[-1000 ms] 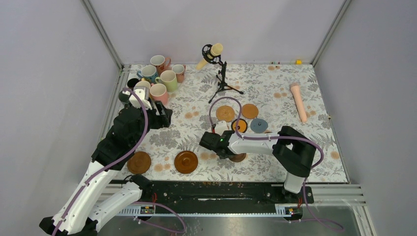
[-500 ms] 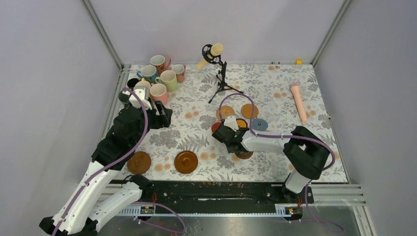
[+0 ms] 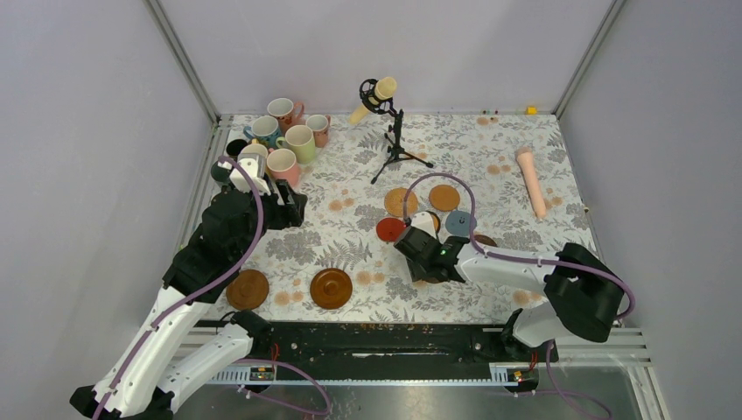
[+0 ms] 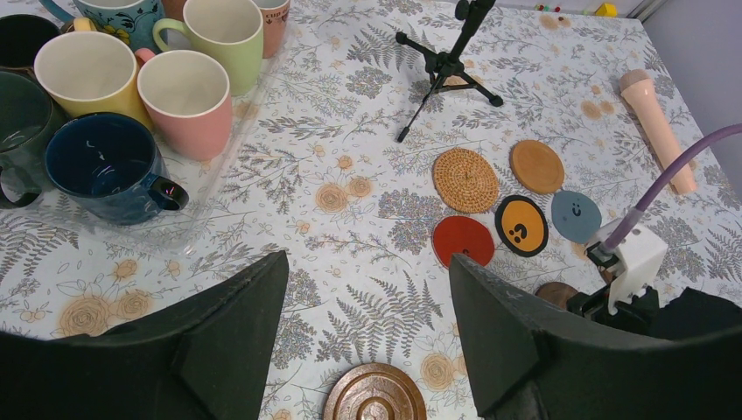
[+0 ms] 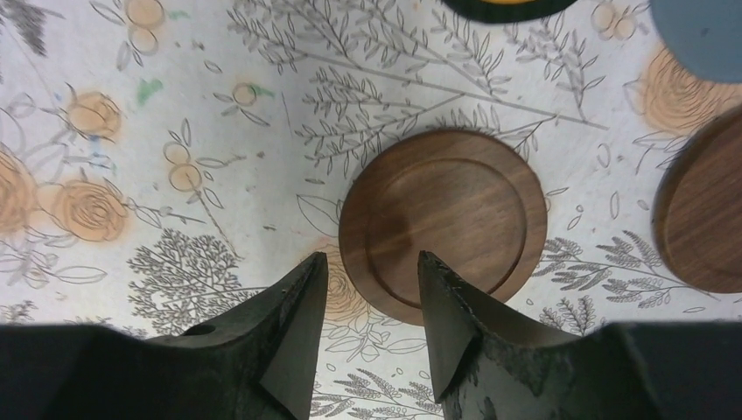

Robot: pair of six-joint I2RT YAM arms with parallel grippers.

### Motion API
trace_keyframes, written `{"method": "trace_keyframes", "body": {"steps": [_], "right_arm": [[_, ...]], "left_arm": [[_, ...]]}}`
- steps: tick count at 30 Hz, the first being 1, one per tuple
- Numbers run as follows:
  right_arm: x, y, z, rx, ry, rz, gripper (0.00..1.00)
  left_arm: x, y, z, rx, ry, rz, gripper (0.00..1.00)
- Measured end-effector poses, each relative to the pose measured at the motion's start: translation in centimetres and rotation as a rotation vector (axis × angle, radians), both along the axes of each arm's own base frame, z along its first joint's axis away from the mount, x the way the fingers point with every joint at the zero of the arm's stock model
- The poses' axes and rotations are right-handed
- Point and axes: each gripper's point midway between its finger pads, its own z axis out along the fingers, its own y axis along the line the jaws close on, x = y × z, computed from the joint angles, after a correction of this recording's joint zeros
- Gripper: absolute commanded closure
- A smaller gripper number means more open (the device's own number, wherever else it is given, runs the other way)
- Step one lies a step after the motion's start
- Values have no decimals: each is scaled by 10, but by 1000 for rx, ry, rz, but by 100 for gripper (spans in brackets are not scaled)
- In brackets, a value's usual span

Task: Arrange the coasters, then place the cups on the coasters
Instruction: Move the coaster to the center of the board.

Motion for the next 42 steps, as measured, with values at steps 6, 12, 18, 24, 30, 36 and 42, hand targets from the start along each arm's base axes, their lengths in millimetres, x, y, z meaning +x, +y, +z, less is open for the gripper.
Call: {"method": "trace_keyframes", "body": {"steps": [6,12,18,24,30,36,42], "right_arm": [[-11,-3,-16,-10,57,-2,49],[-2,-5,-18,-52,26,-26,53],[8,-5,-19,-89,-11,-30,55],[17,-5,-19,-97,-41,-27,55],[28,-7,-19,-86,-61,-36,56],[37,-9,-20,-83,-75,-53,56],[41,-10,-19,-79,-86,-73,56]], "left_arm": [[0,0,0,-2,2,1,31],[1,-1,-2,1,7,0,31],[2,-2,-4,5,14,0,31],[3,-2,-4,6,15,0,31],[3,-2,-4,6,15,0,31],[3,-2,-4,6,15,0,31],[3,-2,-4,6,15,0,31]]}}
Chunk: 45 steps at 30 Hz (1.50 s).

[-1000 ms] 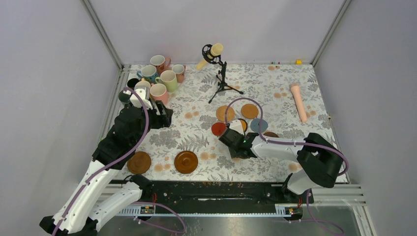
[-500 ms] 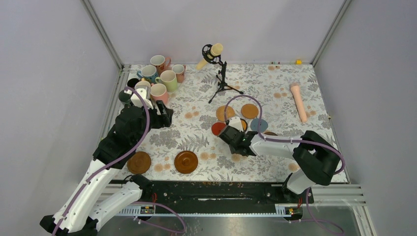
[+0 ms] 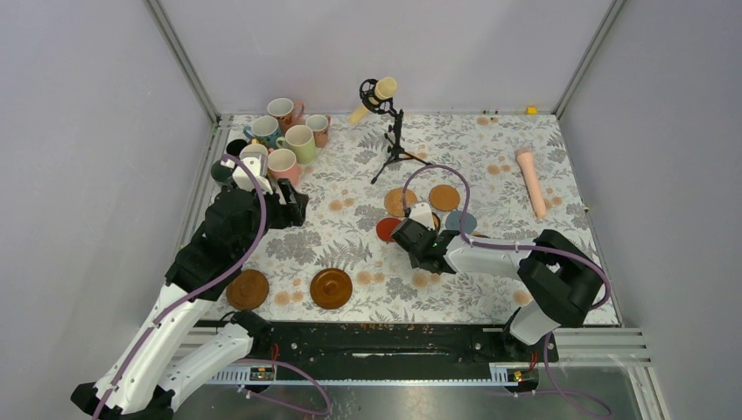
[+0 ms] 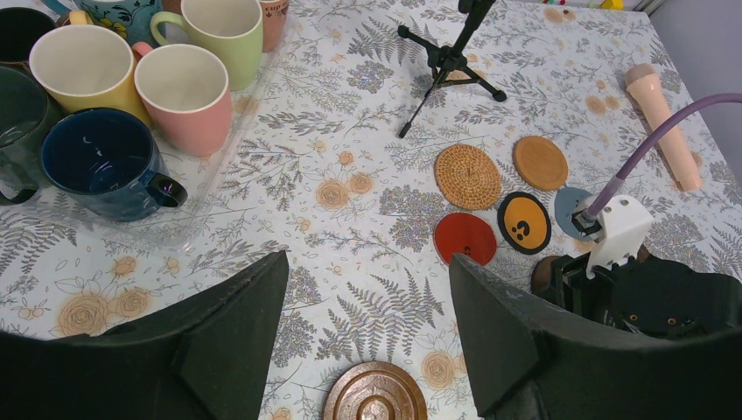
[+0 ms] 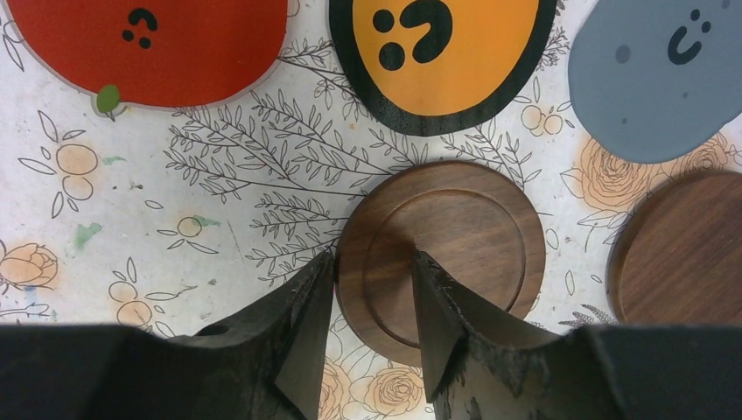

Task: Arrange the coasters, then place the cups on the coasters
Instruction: Move the coaster to the center of the board.

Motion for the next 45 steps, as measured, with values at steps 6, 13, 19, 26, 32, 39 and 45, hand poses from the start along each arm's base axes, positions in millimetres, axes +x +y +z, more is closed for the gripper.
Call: {"method": "trace_keyframes", "body": {"steps": [6,13,19,26,32,39,45], "right_arm": [[2,-2,0,12,-6,-34,56],[7,-8,1,19,-18,-86,56],[13,-22,1,13,-22,-156,56],[15,-26,1,7,-31,-182,56],[14,-28,1,1,-32,-194,55],[4,-41,1,-33,7,-205,43],[-8,-28,24,57,24,-158,41]], "left_arm": [[0,0,0,0,0,0,31],[0,0,0,0,0,0,31],[0,0,0,0,0,0,31],[0,0,1,-1,-2,0,31],[0,0,1,-1,-2,1,31],[0,0,1,-1,-2,1,31],[-1,1,1,-2,-6,4,31]]}}
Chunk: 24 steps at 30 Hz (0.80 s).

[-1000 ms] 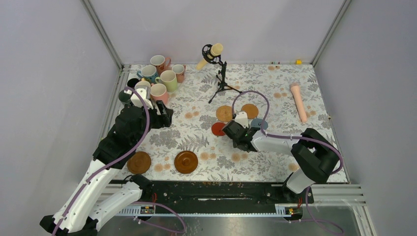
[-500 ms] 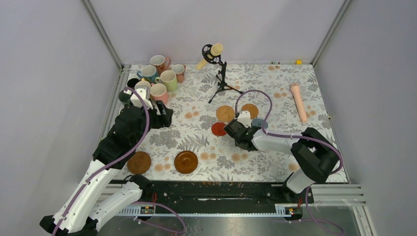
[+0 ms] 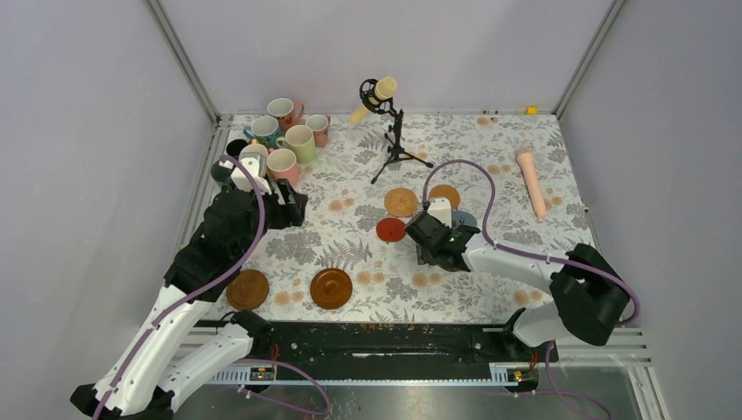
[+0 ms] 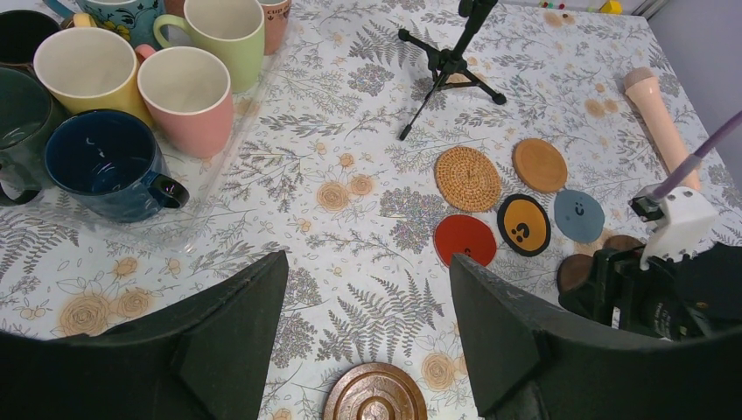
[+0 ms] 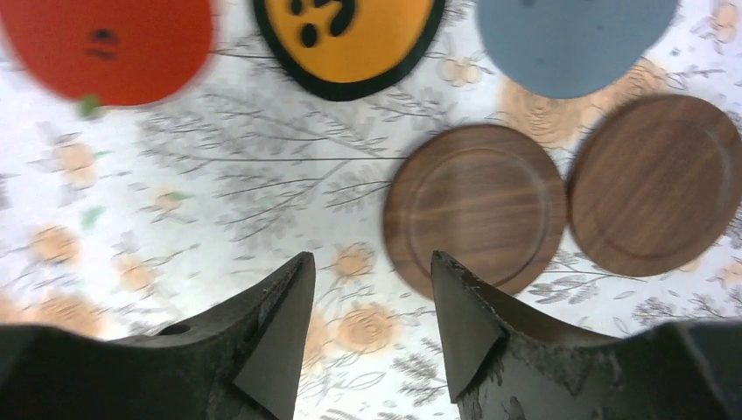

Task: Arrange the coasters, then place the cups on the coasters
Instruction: Move the coaster to the center of the board.

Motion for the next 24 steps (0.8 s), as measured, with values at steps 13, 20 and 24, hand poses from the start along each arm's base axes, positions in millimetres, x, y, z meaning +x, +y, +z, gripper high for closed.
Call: {"method": "trace_keyframes", "body": {"steps": [13,20,24], "right_arm": [[-41,121,19,312,86,226,34],[-51,192,8,350,153,264,38],[-51,224,9,355,157,272,39]], "left_arm": [[-4,5,7,-11,-26,15,31],[-8,16,14,-32,-58,60,31],[-9,20,17,-38,-71,76,30]]}}
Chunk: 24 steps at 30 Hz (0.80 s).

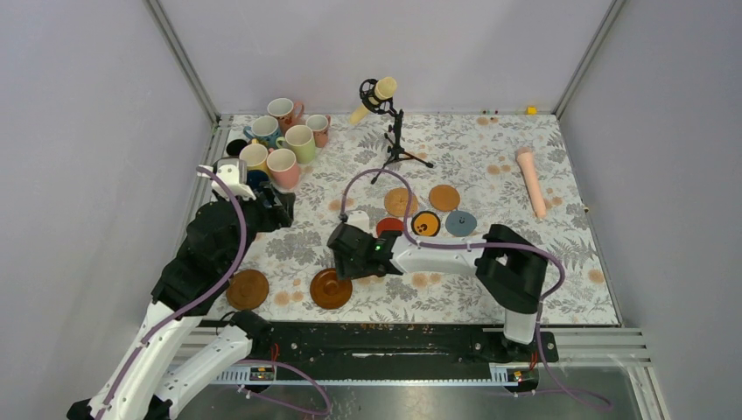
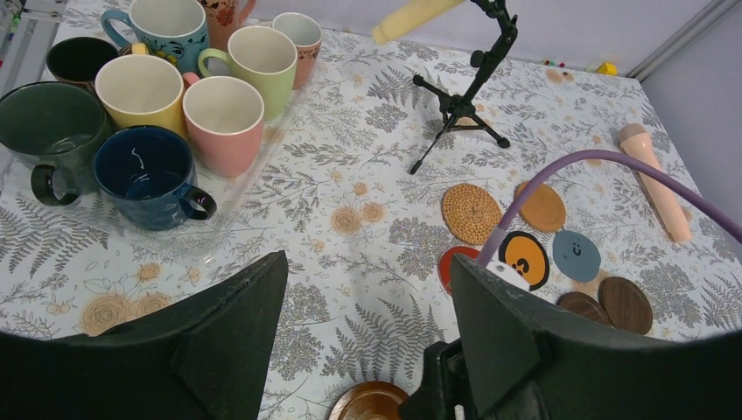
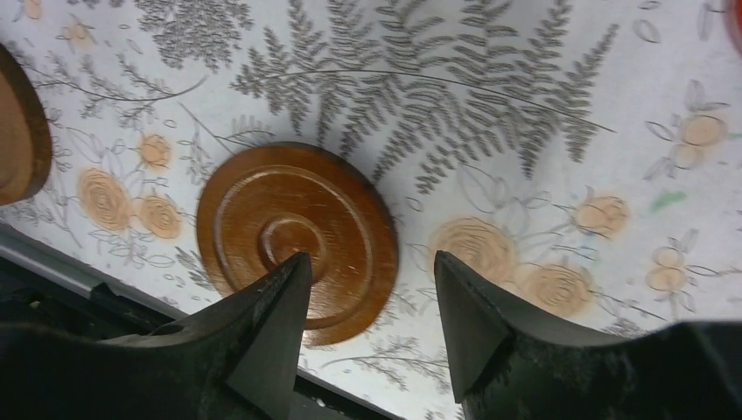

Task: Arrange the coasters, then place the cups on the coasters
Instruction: Move the coaster to the center of the board.

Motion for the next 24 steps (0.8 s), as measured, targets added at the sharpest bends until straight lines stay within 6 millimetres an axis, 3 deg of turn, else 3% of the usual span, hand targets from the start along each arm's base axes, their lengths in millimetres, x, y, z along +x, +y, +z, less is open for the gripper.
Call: {"method": "trace_keyframes", "body": {"steps": [6,16,24], "right_arm": [[-4,19,-8,-53,6,19,43],[-11,25,-28,-148,28,57,38],[-16,20,-31,-192,0,79,43]], "left_arm": [[0,1,0,0,-1,4,30],[0,1,1,0,-2,6,30],[-1,2,2,-1,-7,11,30]]}}
